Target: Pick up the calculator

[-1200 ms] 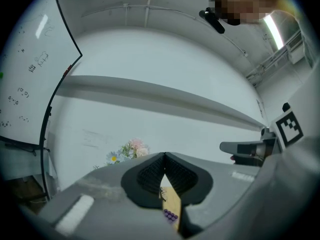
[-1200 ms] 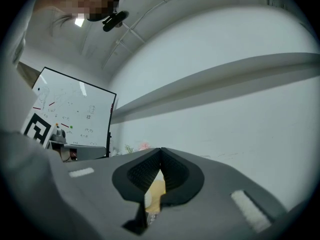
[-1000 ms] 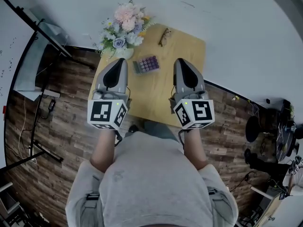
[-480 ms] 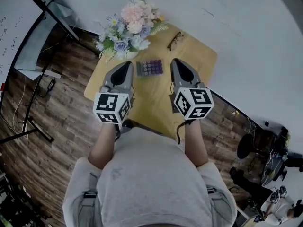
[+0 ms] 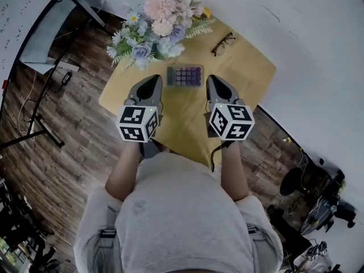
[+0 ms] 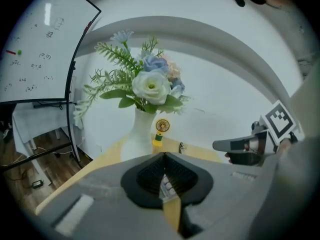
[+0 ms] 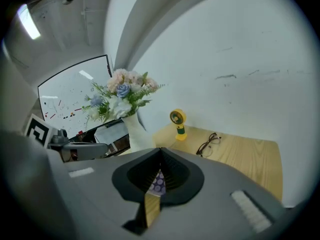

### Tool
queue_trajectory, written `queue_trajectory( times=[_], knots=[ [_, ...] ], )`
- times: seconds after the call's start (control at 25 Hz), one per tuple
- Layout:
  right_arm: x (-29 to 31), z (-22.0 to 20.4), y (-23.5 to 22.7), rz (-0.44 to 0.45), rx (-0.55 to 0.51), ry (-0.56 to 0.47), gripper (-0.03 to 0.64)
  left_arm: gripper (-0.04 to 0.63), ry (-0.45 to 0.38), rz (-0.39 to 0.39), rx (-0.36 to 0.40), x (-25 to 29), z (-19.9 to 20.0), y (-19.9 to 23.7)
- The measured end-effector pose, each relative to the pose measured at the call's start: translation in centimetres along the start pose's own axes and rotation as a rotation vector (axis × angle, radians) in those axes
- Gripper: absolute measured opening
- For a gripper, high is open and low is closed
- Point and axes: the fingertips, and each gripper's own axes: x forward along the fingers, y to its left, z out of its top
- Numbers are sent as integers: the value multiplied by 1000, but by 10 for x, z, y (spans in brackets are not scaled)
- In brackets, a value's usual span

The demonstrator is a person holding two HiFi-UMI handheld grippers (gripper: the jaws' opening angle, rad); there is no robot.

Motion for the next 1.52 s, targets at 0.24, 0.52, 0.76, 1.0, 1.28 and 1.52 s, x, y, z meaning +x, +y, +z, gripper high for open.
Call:
queue_trajectory(
  times=[0.24,0.52,0.76,1.0,1.28,1.52],
  knots=[
    [15,-31,-11,22,34,96,5,6,74,41,-27,8,-26,9],
    [40,-60,-29,42,106,201,30,6,159,83,-114,28,-55,28],
    [60,-79,-43,67,180,262,100,56,230,67,-199,50,-77,30],
    [82,-99,-40,132,228,333,173,151,321,47,-265,75,-99,35],
    [99,-110,-41,156,261,368,226,247,407,23,-318,90,-117,31],
    [104,-114,-39,171,272,385,245,252,397,-2,-327,93,-111,28]
  ],
)
